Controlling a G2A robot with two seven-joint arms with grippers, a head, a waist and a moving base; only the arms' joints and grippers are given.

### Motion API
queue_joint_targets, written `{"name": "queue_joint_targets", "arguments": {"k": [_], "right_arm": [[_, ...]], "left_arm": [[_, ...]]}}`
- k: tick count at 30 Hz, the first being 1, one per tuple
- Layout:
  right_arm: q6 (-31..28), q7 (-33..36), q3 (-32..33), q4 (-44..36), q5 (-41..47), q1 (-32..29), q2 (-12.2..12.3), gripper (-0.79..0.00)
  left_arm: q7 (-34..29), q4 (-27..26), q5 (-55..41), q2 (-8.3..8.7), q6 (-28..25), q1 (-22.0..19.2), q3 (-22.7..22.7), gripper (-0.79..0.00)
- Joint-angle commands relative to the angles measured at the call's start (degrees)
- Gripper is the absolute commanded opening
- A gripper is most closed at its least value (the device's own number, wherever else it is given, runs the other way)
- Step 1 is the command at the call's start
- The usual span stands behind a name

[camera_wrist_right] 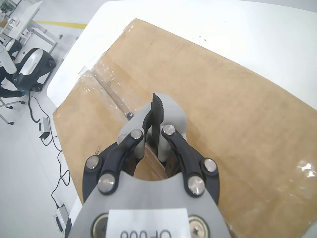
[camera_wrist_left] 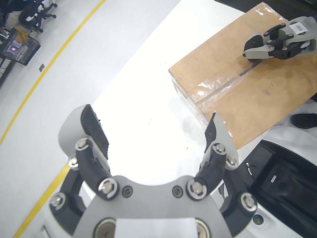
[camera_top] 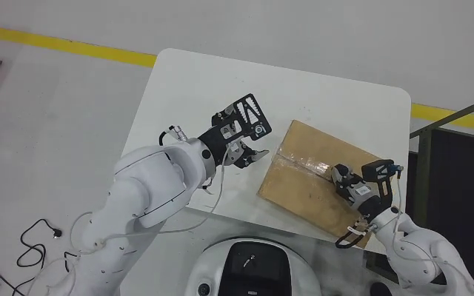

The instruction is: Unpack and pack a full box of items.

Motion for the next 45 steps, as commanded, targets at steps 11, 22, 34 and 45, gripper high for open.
{"name": "queue_joint_targets", "arguments": {"k": [11,22,34,45], "right_arm": [[-2.1,-1.3,9.4,-5.6,0.4,-8.1,0.1,-0.785],[-5.2,-4.1,-0.3,-6.2,-2.1,1.5,-0.2,-0.785],[-2.9,-7.2,-20.2,6.7,-9.9,18.2,-2.2,-0.785],[0.5,-7.1,-20.6,8.8,-11.1,17.8,-2.7,-0.785]], "left_arm": [[0.0,0.0,0.0,0.00,0.0,0.0,0.0,0.000],[0.0,0.0,0.0,0.00,0.0,0.0,0.0,0.000],[0.0,0.0,0.0,0.00,0.0,0.0,0.0,0.000],[0.0,0.0,0.0,0.00,0.0,0.0,0.0,0.000]]}}
